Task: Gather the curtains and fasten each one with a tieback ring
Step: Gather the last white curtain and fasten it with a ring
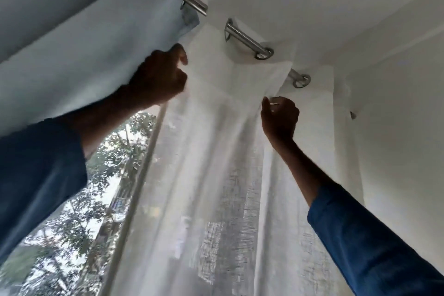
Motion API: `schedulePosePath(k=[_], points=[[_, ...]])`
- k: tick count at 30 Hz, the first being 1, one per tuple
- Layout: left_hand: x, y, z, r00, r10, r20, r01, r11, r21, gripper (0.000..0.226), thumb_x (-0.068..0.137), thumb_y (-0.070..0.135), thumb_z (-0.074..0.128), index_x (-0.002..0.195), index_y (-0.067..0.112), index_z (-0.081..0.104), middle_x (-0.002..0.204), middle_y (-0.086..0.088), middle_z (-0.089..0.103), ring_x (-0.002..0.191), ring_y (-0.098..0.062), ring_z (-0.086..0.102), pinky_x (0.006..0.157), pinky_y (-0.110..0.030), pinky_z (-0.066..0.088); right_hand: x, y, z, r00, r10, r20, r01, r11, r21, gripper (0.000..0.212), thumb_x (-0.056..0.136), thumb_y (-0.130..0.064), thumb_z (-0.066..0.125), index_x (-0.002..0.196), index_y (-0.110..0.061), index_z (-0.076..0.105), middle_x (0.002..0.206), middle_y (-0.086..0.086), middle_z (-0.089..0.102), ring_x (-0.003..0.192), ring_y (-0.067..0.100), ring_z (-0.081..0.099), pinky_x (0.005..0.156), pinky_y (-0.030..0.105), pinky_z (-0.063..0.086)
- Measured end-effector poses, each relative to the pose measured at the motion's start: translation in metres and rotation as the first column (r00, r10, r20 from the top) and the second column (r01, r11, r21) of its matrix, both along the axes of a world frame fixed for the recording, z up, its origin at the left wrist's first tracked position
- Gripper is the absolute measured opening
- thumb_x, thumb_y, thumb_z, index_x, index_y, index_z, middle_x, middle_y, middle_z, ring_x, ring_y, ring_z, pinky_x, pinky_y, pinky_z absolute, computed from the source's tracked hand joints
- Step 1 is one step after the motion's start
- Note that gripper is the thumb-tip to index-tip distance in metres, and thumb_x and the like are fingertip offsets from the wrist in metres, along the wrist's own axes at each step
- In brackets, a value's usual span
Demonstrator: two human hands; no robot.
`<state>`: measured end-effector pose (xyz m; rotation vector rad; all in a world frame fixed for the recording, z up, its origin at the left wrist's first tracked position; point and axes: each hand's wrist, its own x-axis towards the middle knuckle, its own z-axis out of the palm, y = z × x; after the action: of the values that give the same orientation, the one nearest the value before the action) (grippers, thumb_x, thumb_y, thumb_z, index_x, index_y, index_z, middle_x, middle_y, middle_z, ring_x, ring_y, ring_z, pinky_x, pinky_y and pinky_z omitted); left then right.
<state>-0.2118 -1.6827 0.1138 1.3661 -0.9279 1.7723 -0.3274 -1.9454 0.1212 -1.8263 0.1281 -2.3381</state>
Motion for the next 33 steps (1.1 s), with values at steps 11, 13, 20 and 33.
schedulePosePath(k=[11,13,20,33], points=[[-0.022,-0.023,0.006,0.999,-0.036,0.028,0.032,0.993,0.116,0.033,0.083,0.014,0.059,0.114,0.013,0.051,0.072,-0.003,0.062,0.069,-0.026,0.06,0.073,-0.044,0.056,-0.009,-0.002,0.0,0.962,0.27,-0.048,-0.242,0.918,0.315,0.085,0.072,-0.066,0.077,0.126,-0.004,0.059,0.125,0.012,0.065,0.118,0.03,0.061,0.092,0.035,0.051],[-0.026,-0.026,0.006,0.999,-0.035,-0.005,0.036,0.993,0.116,0.034,0.08,0.009,0.057,0.113,0.014,0.052,0.078,-0.002,0.064,0.073,-0.025,0.063,0.075,-0.044,0.057,-0.009,-0.012,-0.006,0.967,0.246,-0.067,-0.213,0.925,0.315,0.066,0.074,-0.047,0.082,0.117,-0.001,0.063,0.116,0.013,0.068,0.11,0.032,0.066,0.078,0.03,0.049],[-0.027,-0.038,-0.002,0.998,0.041,-0.045,-0.039,0.998,0.049,0.042,0.08,0.004,0.055,0.121,0.012,0.06,0.122,-0.009,0.063,0.112,-0.029,0.059,0.094,-0.043,0.05,-0.012,-0.023,-0.029,0.999,0.002,0.053,-0.011,0.984,0.177,0.023,0.084,-0.025,0.071,0.089,-0.003,0.074,0.089,0.019,0.073,0.088,0.04,0.069,0.075,0.04,0.054],[-0.02,-0.041,-0.005,0.955,0.288,0.076,-0.275,0.95,-0.147,0.033,0.082,0.008,0.047,0.112,0.013,0.061,0.111,-0.01,0.063,0.103,-0.035,0.06,0.079,-0.047,0.047,0.048,0.12,-0.018,0.983,-0.175,-0.051,0.153,0.945,-0.29,0.019,0.096,-0.013,0.049,0.079,-0.013,0.057,0.097,0.008,0.058,0.092,0.032,0.062,0.068,0.034,0.034]])
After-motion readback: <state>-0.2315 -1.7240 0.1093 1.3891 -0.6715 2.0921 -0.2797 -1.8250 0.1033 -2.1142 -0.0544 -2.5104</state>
